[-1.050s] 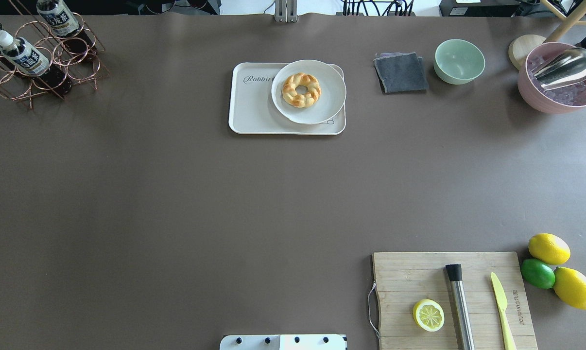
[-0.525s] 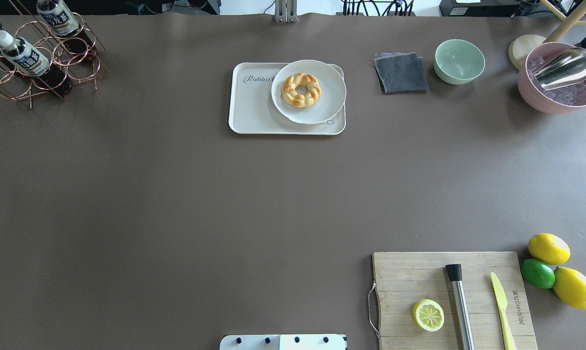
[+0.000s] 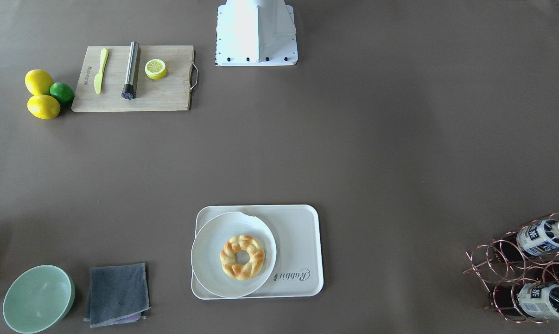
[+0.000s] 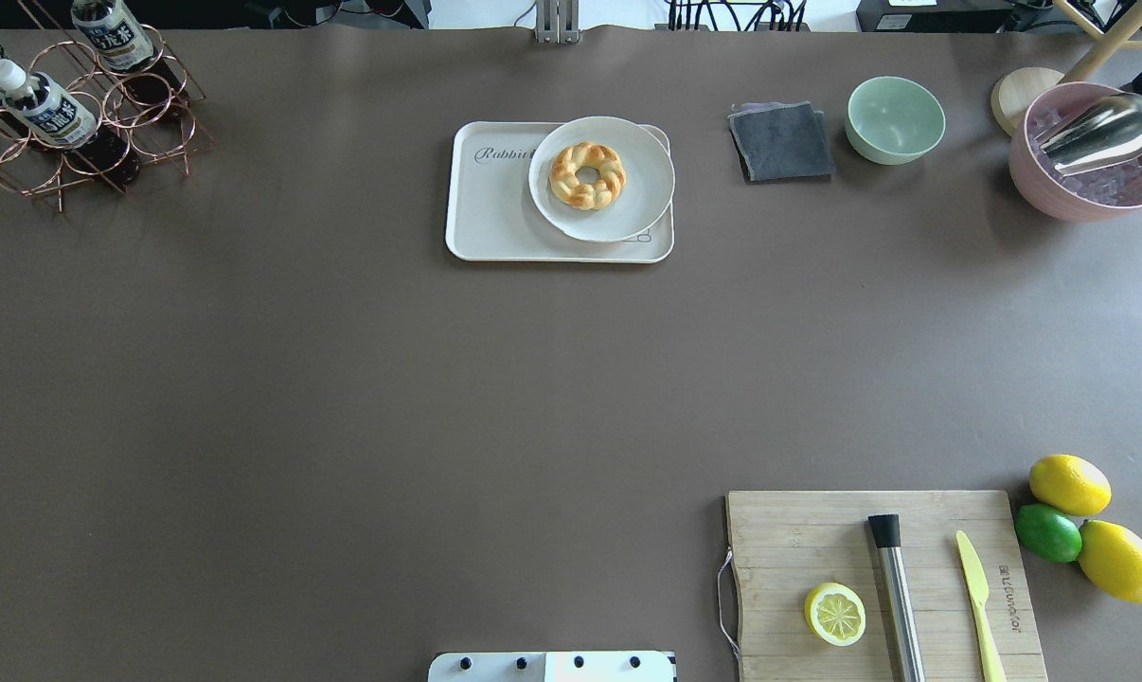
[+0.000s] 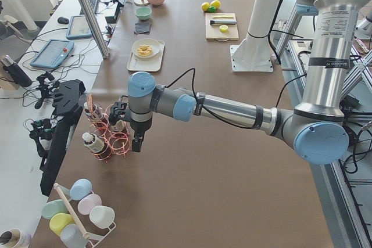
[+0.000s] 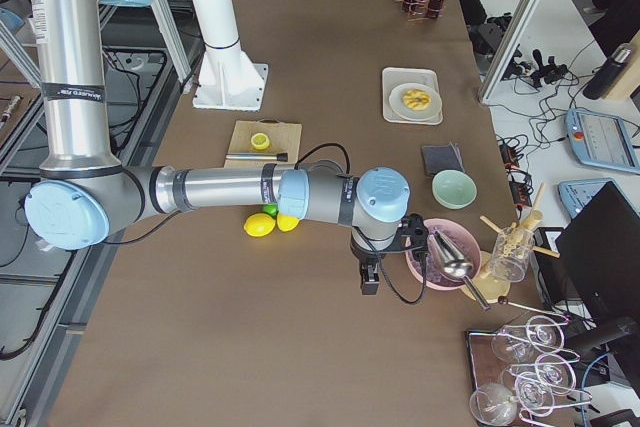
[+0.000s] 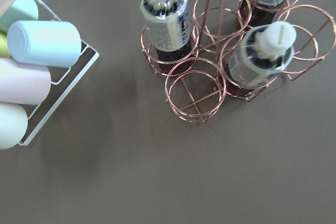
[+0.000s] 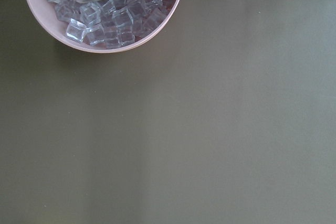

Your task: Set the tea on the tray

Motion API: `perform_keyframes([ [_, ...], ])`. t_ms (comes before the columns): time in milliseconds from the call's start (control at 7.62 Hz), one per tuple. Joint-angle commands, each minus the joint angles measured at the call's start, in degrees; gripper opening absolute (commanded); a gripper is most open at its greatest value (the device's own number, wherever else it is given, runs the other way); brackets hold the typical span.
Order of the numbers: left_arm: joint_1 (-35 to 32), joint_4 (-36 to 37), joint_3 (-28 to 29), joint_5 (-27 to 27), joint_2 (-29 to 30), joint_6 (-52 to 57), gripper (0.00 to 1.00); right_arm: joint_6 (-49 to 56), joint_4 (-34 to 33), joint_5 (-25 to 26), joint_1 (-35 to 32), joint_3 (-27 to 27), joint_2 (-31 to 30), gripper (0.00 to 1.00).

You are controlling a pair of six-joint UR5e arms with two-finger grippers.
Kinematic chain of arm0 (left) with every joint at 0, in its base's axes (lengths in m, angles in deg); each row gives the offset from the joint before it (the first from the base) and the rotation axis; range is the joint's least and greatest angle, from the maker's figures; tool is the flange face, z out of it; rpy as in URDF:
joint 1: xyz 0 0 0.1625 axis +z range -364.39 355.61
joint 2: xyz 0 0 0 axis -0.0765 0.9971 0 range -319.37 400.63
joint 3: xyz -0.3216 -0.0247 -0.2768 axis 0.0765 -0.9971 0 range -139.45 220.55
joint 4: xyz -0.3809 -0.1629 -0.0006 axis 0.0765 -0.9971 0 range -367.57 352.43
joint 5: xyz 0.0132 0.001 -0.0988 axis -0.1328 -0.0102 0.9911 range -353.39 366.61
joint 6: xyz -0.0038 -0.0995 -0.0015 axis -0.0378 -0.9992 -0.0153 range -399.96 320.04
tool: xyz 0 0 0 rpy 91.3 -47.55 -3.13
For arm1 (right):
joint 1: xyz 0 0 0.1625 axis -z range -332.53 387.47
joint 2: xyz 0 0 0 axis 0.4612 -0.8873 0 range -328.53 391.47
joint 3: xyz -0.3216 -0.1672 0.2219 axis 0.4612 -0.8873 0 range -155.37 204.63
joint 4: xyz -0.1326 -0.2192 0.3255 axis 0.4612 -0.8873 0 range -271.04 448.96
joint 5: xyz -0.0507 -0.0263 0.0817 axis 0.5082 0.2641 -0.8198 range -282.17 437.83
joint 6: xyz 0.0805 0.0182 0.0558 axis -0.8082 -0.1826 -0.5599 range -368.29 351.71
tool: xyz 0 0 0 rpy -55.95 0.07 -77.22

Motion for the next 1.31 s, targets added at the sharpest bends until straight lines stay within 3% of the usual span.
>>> perform_keyframes([
  [0, 4.12, -13.79, -0.04, -0.05, -0.49, -13.82, 0.98, -0.01, 0.0, -0.73, 0.0, -0.13, -0.39, 1.0],
  [131, 10.25, -20.31, 0.76, -6.66, -1.01, -23.47, 0.98, -0.01, 0.0, -0.73, 0.0, 0.22, -0.74, 1.0],
  [262, 15.79, -21.07, 0.94, -15.69, -0.58, -30.71, 0.98, -0.01, 0.0, -0.64, -0.09, 0.13, -0.83, 1.0],
  [656, 17.34, -20.81, 2.26, -18.94, 0.91, -41.12, 0.98, -0.01, 0.0, -0.64, -0.18, 0.04, -1.27, 1.0],
  [787, 17.34, -20.99, 3.48, -22.95, 2.13, -41.06, 0.98, 0.08, 0.0, -0.64, -0.18, -0.3, -1.27, 1.0],
  [1181, 17.34, -21.25, 9.71, -23.95, 8.71, -40.45, 0.97, -0.01, 0.0, -0.64, -0.18, -0.48, -1.27, 1.0],
])
